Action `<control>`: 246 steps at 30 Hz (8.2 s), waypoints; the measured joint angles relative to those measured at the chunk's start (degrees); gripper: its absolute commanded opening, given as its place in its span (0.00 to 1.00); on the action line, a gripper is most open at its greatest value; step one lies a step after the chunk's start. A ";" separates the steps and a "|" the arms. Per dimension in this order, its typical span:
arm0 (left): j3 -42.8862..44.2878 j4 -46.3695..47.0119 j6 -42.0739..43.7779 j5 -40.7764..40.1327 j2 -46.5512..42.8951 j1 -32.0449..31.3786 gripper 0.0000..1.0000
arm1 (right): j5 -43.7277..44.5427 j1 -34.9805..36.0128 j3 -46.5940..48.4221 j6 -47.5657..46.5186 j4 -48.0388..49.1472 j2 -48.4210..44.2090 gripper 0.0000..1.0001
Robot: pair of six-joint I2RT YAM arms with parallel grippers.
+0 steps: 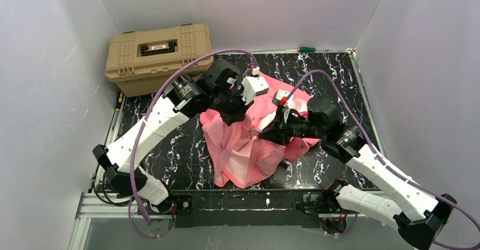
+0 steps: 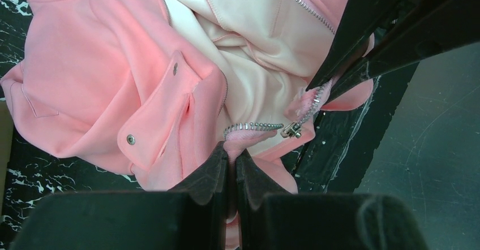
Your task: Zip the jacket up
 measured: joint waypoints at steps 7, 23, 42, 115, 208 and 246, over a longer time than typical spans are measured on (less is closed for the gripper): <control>-0.04 0.00 0.79 0.00 -0.15 -0.22 0.00 | -1.18 -2.51 -0.07 0.09 1.27 0.00 0.01; -0.04 0.00 1.73 -0.09 -0.26 -0.55 0.00 | -6.25 -4.42 -0.04 -0.15 1.09 0.92 0.01; -0.04 0.00 2.69 -0.11 -0.26 -0.59 0.00 | -6.01 -4.42 1.79 -1.81 -0.61 2.10 0.01; -1.66 0.52 4.57 -2.40 -0.63 -1.33 0.00 | -6.05 -4.42 2.86 -0.50 -0.57 4.63 0.01; -5.92 3.98 5.40 -15.21 -0.90 -6.47 0.00 | -11.34 -5.88 -4.02 16.46 12.20 0.42 0.01; -8.13 4.92 7.06 0.83 -8.79 -6.47 0.00 | -6.38 -5.88 -4.00 10.56 1.18 -5.35 0.01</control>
